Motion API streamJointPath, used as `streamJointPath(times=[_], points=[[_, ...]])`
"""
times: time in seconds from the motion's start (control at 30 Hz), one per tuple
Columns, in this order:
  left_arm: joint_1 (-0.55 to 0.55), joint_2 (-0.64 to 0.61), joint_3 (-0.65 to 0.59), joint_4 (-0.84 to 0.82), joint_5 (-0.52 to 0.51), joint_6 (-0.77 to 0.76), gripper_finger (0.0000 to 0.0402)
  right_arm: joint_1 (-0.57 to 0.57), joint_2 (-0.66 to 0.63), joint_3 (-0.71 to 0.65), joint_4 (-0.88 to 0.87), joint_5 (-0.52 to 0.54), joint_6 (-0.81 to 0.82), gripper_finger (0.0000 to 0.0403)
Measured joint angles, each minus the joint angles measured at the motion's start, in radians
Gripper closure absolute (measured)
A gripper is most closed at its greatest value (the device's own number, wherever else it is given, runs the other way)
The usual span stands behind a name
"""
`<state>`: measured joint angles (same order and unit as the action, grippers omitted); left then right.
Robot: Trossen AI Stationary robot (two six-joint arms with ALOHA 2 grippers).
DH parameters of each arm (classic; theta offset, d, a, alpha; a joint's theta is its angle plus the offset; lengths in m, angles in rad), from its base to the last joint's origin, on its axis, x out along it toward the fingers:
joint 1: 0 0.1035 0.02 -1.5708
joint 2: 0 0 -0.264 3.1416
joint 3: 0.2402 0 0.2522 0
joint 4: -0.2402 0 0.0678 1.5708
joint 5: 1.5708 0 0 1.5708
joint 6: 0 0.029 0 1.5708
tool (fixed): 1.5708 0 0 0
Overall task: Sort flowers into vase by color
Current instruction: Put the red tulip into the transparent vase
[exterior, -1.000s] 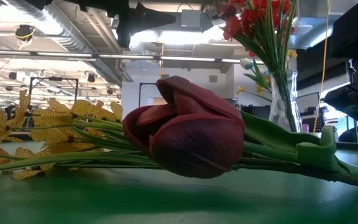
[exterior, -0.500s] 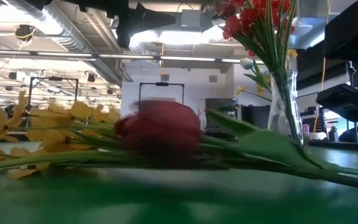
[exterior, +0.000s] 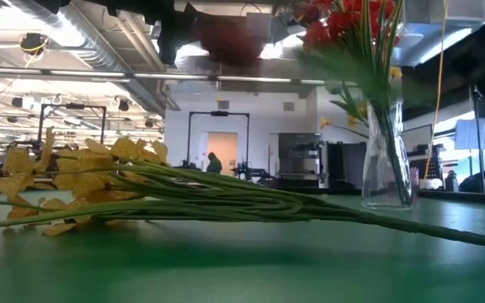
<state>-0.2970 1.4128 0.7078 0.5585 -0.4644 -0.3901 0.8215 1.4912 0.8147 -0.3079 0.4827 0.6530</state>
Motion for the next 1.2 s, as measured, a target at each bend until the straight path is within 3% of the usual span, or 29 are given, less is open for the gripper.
streamJointPath(times=[0.17,0.43,0.57,0.63,0.77,0.87,1.0,1.1,1.2], points=[[0.000,0.000,0.000,0.002,0.000,0.001,0.0199,0.085,-0.096,0.001,0.012,0.238,0.000,0.0402],[0.000,0.000,0.000,0.005,0.000,0.008,0.0198,0.232,-0.145,-0.005,0.021,0.825,0.040,0.0402],[0.000,0.000,0.000,0.005,0.000,0.009,0.0198,0.263,-0.145,-0.045,0.019,0.936,0.124,0.0403],[0.000,0.000,0.000,0.005,0.000,0.016,0.0198,0.260,-0.145,-0.064,0.020,0.926,0.170,0.0403],[0.000,0.000,0.000,0.005,-0.001,0.027,0.0198,0.249,-0.145,-0.080,0.075,0.788,0.146,0.0403],[0.000,0.000,0.000,0.005,-0.012,0.027,0.0198,0.230,-0.145,-0.080,0.261,0.609,-0.053,0.0403],[0.000,0.000,0.000,0.009,-0.015,0.031,0.0198,0.167,-0.133,-0.078,0.615,0.287,-0.395,0.0403],[0.000,0.000,0.000,0.018,-0.016,0.031,0.0198,0.111,-0.119,-0.078,0.777,0.179,-0.584,0.0403],[-0.002,0.000,0.000,0.017,-0.016,0.030,0.0198,0.051,-0.120,-0.078,0.797,0.152,-0.679,0.0403]])
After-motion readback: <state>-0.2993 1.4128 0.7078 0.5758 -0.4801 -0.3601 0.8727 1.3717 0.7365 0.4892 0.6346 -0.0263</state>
